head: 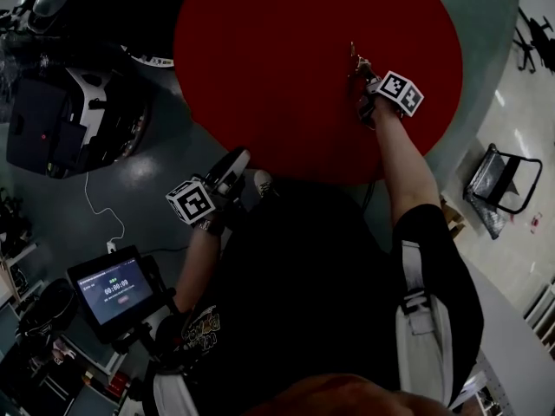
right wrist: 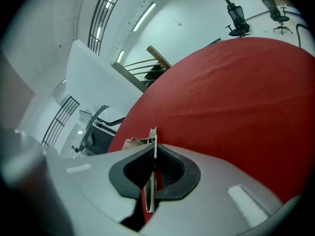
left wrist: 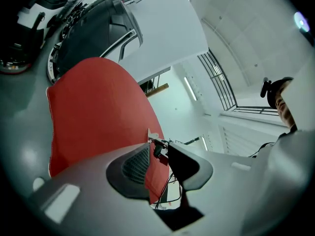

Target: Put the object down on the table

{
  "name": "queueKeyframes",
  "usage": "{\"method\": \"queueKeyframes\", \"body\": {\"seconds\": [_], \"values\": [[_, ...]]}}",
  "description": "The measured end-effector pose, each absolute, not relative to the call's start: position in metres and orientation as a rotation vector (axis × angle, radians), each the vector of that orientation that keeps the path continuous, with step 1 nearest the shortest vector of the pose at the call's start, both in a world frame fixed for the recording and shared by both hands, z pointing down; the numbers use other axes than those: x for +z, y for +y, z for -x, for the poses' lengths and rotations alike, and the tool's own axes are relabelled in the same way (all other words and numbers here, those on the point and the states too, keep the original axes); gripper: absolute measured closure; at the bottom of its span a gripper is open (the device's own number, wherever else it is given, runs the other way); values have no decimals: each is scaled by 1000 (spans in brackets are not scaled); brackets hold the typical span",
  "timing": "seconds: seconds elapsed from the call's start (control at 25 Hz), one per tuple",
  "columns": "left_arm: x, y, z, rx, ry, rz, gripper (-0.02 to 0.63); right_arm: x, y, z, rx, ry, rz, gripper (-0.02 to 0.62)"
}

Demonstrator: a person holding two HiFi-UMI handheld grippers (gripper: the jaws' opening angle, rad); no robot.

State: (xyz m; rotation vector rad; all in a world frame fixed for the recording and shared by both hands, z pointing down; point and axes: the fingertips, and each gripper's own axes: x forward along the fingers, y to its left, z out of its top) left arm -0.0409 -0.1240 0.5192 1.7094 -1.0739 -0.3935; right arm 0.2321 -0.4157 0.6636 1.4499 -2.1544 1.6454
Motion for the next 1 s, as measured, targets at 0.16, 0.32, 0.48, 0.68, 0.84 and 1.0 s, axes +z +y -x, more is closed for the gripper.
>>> {"method": "queueKeyframes", "body": {"seconds": [0.16,0.32,0.48,0.68,0.84,1.0], "values": [[526,-129,31,-412,-1053,-1687,480,666,-419,-225,1619,-2182,-1416,589],[533,-125,33,-425,-1038,-1667,480,668,-414,-218,1607,-2182,-1399,583],[529,-129,32,-432,-1047,-1667,480,668,-418,-223,1642,-2169,-1409,577],[531,-126,29,-420,-1041,-1656,480,676,-417,-230,1647,-2121,-1416,557],[530,-126,27,-438,-1030,-1643,480,682,-421,-241,1632,-2071,-1455,540],[534,-123,31,-458,-1039,-1631,480,689,-423,-260,1586,-1998,-1550,517]]}}
